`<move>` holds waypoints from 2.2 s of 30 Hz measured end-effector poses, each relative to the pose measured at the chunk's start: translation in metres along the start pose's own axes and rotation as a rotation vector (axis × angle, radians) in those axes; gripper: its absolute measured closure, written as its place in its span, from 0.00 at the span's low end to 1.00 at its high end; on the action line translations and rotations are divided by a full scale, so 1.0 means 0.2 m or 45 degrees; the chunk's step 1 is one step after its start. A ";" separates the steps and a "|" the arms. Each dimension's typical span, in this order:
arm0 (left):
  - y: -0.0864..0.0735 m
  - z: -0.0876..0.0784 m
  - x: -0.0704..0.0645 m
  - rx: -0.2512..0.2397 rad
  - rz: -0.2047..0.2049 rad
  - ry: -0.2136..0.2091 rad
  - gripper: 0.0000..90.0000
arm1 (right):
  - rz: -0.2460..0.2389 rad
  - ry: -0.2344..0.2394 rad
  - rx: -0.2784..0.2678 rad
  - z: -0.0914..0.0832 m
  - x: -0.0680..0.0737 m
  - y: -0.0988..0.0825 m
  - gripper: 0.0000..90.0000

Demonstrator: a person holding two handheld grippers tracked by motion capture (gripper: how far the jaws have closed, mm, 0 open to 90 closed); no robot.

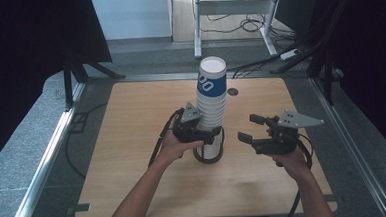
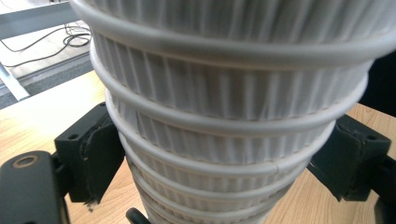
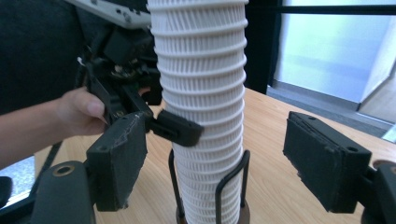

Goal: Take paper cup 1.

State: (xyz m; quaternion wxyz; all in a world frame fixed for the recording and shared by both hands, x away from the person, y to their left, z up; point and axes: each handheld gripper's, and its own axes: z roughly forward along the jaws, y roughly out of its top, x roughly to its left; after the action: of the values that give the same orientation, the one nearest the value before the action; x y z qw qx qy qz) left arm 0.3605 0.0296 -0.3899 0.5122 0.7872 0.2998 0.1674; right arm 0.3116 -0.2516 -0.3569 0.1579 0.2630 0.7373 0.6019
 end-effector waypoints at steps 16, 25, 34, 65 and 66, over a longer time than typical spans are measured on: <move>0.00 0.00 0.00 0.007 0.010 -0.001 0.14 | -0.061 0.051 -0.034 0.00 -0.02 0.17 0.26; 0.00 0.00 0.00 0.005 0.010 0.000 0.14 | -0.075 0.060 -0.018 0.03 -0.02 0.25 0.26; 0.00 -0.01 0.00 0.009 0.008 -0.002 0.14 | -0.082 0.071 -0.029 0.04 -0.02 0.32 0.26; 0.00 -0.01 -0.01 0.010 -0.004 -0.009 0.14 | -0.108 0.114 -0.040 0.10 -0.02 0.51 0.25; 0.00 -0.01 -0.01 0.009 -0.005 -0.009 0.14 | -0.108 0.117 -0.040 0.10 -0.02 0.52 0.25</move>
State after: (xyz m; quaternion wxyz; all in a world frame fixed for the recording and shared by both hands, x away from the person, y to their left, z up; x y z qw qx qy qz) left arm 0.3577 0.0293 -0.3891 0.5108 0.7891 0.2999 0.1625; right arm 0.3463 -0.2239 -0.2615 0.1534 0.2012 0.7447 0.6176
